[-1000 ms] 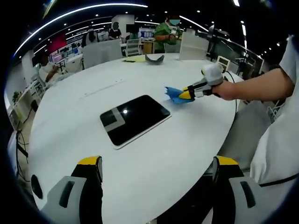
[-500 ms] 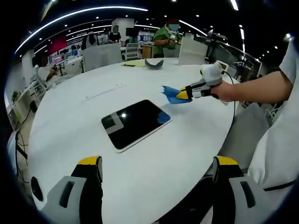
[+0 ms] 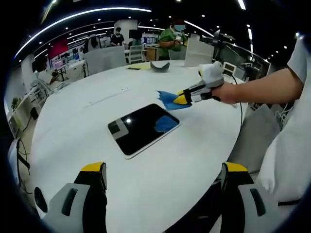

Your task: Wipe the mirror surface with the cleaning cloth until all visible marks leave the cleaned area.

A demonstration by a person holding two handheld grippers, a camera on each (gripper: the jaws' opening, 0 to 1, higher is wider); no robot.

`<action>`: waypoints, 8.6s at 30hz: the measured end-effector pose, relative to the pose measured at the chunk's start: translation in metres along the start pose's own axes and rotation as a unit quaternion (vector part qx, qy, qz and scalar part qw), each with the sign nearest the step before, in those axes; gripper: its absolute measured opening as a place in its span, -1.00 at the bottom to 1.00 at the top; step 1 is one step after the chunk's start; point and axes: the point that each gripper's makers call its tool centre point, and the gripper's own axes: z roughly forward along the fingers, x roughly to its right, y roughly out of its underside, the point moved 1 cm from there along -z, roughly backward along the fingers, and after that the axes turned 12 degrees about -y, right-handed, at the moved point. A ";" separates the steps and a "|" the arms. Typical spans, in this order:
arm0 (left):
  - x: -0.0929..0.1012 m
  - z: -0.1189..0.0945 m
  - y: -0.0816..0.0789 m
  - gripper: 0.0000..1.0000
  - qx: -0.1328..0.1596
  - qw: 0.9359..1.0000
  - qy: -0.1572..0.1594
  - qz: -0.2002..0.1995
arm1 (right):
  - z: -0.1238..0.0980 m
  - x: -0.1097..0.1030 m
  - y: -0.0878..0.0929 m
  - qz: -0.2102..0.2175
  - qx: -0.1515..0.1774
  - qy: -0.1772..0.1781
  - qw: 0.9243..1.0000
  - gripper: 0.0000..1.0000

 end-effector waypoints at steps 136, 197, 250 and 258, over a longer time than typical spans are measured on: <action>-0.021 0.012 0.015 0.98 0.016 0.999 0.020 -0.020 | 0.213 -0.029 -0.055 -0.092 -0.057 -0.121 0.987 -0.97; 0.018 0.017 0.003 0.98 0.008 1.000 0.011 -0.016 | 0.157 0.009 -0.026 -0.069 -0.035 -0.097 0.992 -0.97; 0.033 0.022 -0.009 0.98 0.009 1.000 0.016 0.003 | 0.108 0.056 0.000 -0.044 -0.023 -0.059 0.997 -0.97; 0.035 0.023 -0.010 0.98 0.010 1.000 0.018 0.006 | 0.100 0.057 0.002 -0.039 -0.023 -0.053 0.998 -0.97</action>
